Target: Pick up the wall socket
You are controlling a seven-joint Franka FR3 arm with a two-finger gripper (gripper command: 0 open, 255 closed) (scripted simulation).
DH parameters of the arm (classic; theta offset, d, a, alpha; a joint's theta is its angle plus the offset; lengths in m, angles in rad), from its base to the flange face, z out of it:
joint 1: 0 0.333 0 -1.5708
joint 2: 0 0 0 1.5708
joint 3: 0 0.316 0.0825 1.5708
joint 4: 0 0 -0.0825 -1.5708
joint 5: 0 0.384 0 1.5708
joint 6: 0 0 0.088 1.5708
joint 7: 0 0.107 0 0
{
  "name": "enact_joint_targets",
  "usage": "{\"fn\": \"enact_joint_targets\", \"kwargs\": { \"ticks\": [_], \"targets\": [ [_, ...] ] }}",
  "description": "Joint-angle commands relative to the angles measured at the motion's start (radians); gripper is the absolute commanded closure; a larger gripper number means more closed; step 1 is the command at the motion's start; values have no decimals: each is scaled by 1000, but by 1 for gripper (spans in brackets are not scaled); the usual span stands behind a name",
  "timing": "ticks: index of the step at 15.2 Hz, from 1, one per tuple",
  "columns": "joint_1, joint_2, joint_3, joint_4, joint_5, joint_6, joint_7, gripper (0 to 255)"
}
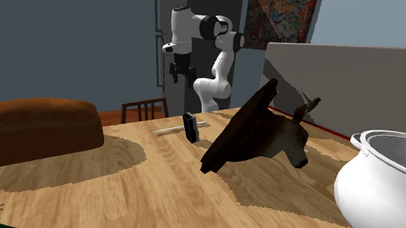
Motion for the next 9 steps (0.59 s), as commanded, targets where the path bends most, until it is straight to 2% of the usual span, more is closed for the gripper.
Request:
{"fn": "enact_joint_targets", "kwargs": {
  "ticks": [1, 9],
  "targets": [
    [0, 0, 0, 0, 0, 0, 0, 0],
    [33, 263, 112, 186, 88, 65, 163, 0]
  ]
}}
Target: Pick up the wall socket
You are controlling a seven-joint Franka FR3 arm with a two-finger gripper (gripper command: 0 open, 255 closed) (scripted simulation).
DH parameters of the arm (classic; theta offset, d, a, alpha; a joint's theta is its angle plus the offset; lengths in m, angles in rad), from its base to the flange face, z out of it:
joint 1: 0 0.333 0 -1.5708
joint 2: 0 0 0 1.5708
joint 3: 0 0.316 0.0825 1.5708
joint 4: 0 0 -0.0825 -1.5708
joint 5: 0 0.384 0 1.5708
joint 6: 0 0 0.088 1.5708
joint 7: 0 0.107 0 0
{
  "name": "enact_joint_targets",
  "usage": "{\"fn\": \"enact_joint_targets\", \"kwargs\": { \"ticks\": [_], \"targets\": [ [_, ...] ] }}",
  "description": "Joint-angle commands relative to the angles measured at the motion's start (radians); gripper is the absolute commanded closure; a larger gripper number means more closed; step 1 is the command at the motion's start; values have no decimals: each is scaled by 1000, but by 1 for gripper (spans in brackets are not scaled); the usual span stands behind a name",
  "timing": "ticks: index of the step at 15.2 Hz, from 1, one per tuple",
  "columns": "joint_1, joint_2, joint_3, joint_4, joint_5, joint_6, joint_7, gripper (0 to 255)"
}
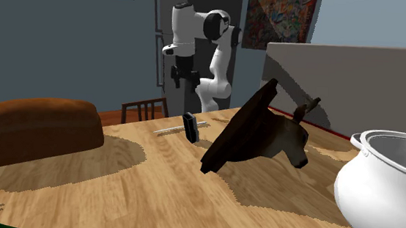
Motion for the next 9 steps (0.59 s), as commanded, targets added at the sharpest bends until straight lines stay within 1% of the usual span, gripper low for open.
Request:
{"fn": "enact_joint_targets", "kwargs": {
  "ticks": [1, 5, 9],
  "targets": [
    [5, 65, 23, 57, 13, 6, 37, 0],
    [16, 206, 69, 183, 29, 19, 116, 0],
    [29, 354, 109, 330, 29, 17, 195, 0]
  ]
}}
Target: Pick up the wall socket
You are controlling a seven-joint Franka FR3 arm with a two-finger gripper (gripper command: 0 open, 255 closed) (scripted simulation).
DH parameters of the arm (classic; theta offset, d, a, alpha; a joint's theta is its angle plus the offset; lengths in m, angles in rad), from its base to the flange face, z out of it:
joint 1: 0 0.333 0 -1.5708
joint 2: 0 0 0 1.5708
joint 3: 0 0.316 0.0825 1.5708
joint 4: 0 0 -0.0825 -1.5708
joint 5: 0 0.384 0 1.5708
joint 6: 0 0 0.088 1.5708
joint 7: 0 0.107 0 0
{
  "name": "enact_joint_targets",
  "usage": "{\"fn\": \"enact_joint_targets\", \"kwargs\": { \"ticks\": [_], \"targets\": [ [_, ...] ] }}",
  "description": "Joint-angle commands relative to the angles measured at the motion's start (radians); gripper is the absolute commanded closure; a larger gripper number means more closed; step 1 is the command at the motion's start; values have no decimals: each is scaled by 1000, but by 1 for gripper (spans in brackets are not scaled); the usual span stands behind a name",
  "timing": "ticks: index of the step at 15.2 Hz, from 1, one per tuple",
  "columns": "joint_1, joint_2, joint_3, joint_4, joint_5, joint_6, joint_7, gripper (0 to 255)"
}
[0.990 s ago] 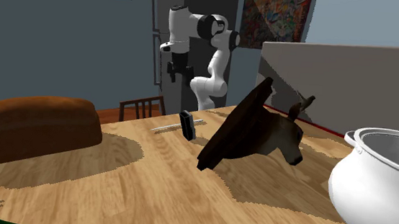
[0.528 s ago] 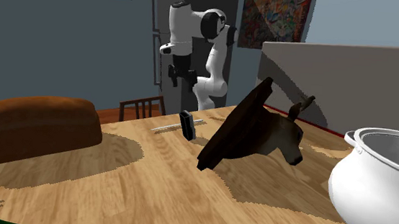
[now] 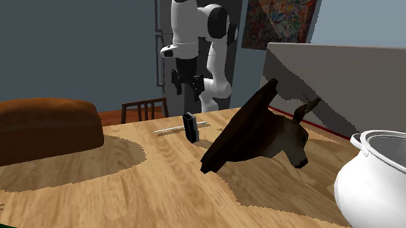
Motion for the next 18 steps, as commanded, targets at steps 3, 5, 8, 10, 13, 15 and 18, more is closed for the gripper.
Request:
{"fn": "enact_joint_targets", "kwargs": {
  "ticks": [3, 5, 8, 10, 13, 15, 18],
  "targets": [
    [18, 158, 37, 165, -10, -11, 83, 0],
    [31, 239, 50, 259, -20, -25, 121, 0],
    [56, 368, 66, 417, -42, -59, 178, 0],
    [72, 437, 71, 507, -54, -81, 204, 0],
    [71, 432, 70, 460, -53, -39, 202, 0],
    [70, 431, 69, 431, -53, -12, 201, 0],
    [69, 430, 69, 395, -53, 23, 200, 0]
  ]
}}
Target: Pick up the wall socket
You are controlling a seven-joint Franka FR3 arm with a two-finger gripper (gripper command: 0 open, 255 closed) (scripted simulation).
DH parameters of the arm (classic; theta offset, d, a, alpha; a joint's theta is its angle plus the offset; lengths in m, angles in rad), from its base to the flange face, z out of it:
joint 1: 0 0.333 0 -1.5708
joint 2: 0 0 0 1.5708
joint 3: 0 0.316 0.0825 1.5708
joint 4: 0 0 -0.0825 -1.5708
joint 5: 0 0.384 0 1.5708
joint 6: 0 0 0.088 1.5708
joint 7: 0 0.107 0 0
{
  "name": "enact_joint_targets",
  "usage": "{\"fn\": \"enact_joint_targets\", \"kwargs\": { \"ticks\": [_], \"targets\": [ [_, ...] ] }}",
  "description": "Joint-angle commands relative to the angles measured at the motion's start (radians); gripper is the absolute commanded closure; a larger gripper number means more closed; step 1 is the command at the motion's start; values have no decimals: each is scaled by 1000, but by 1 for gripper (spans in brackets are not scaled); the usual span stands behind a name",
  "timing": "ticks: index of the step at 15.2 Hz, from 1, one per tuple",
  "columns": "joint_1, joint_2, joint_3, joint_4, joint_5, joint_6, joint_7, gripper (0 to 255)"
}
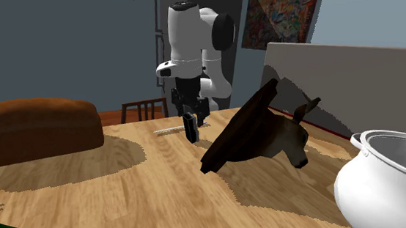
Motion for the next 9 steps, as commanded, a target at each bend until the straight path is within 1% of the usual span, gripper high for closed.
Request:
{"fn": "enact_joint_targets", "kwargs": {
  "ticks": [1, 2, 9],
  "targets": [
    [-1, -1, -1, -11, 0, 10, -2, 0],
    [-2, -2, -1, -14, 0, 12, -2, 255],
    [-1, -1, -1, -12, 0, 11, -2, 255]
  ]
}}
